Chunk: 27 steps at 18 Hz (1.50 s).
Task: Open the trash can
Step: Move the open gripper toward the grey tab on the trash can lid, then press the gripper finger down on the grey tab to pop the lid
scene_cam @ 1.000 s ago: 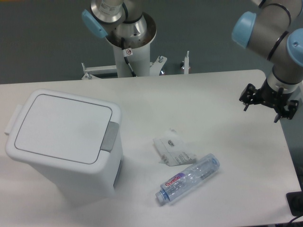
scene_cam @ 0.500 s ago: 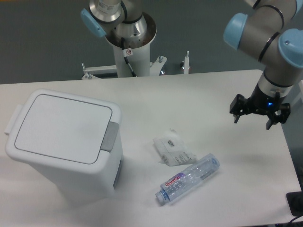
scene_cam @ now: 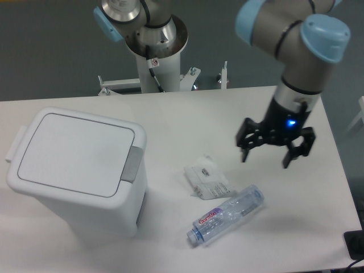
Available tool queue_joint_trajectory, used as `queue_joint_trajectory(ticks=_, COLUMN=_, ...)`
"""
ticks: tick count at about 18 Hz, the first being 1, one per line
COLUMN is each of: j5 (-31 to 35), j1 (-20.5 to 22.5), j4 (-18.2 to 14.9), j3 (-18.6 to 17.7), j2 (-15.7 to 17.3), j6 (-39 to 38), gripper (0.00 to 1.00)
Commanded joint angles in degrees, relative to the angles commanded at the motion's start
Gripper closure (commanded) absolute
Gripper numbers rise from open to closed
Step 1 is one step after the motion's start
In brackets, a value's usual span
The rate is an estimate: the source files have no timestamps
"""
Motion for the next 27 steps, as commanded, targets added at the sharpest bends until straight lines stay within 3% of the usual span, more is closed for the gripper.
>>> queue_joint_trajectory(ticks=4, j5=-6.1, j1=-2.1, j4=0.1, j3=0.1, j2=1.7, j6=-1.4, gripper=0.00)
queue_joint_trajectory(ticks=11, j5=-6.1, j1=-7.1, j4=0.5, j3=-0.9, j2=2.1, j6=-2.6, gripper=0.00)
queue_joint_trajectory(ticks=15, j5=-5.9, j1=-7.5, j4=0.6, j3=-0.9, j2=2.4, j6=-4.8, gripper=0.00)
queue_joint_trajectory(ticks=19, j5=-5.6, j1=-9.6, j4=4.3, j3=-1.8, j2=2.1, j6=-5.0, gripper=0.00)
queue_joint_trajectory(ticks=27, j5=-5.4, j1=-11.4, j4=6.0, j3=-5.8, j2=3.2, j6=-4.7, gripper=0.00)
